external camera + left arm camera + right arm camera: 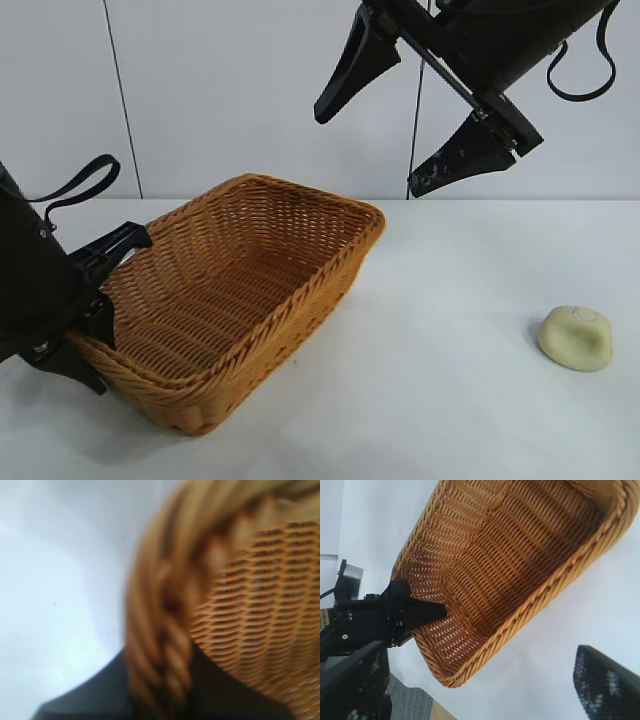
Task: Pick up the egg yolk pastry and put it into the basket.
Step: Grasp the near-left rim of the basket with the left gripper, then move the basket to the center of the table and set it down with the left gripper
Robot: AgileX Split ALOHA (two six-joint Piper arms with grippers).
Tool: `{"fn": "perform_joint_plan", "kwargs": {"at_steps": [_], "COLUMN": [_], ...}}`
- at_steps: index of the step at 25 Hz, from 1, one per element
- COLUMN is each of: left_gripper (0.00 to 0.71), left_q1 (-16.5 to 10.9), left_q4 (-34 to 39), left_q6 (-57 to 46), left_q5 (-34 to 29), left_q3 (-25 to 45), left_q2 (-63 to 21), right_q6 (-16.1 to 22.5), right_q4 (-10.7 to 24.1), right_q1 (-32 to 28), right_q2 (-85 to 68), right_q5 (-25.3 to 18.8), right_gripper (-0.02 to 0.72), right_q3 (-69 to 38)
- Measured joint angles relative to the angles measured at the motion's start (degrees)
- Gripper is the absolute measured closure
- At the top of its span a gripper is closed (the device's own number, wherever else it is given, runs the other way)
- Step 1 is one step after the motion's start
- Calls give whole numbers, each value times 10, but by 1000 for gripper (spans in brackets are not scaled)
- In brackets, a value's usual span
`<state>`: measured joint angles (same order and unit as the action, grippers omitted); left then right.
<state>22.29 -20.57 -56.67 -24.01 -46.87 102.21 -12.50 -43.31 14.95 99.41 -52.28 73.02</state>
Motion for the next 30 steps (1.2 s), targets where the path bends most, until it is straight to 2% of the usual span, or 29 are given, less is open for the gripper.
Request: {"fn": "perform_joint_plan", "kwargs": {"at_steps": [4,8,11,16,30], "left_gripper": [601,601,601,601,601], "left_q1": [-18,-52,-68,-73,-74], "left_q4": [-23,-52,-64,-64,-60], "left_q6": [35,135,204,286,519], "left_q5": [-28,-79,-115,-160,-313], "left_q3": [-17,-69,-106,-154,-309], "left_q2": [0,0,1,12,124], "right_q6": [0,0,0,0,0], "right_q4": [0,0,0,0,3], "right_q1": [0,0,0,0,0], "right_q2": [0,0,0,0,0], "right_q5": [0,-1,-1,-1,-9], "right_gripper": [10,10,10,10,10], "right_q3": [0,0,0,0,0]}}
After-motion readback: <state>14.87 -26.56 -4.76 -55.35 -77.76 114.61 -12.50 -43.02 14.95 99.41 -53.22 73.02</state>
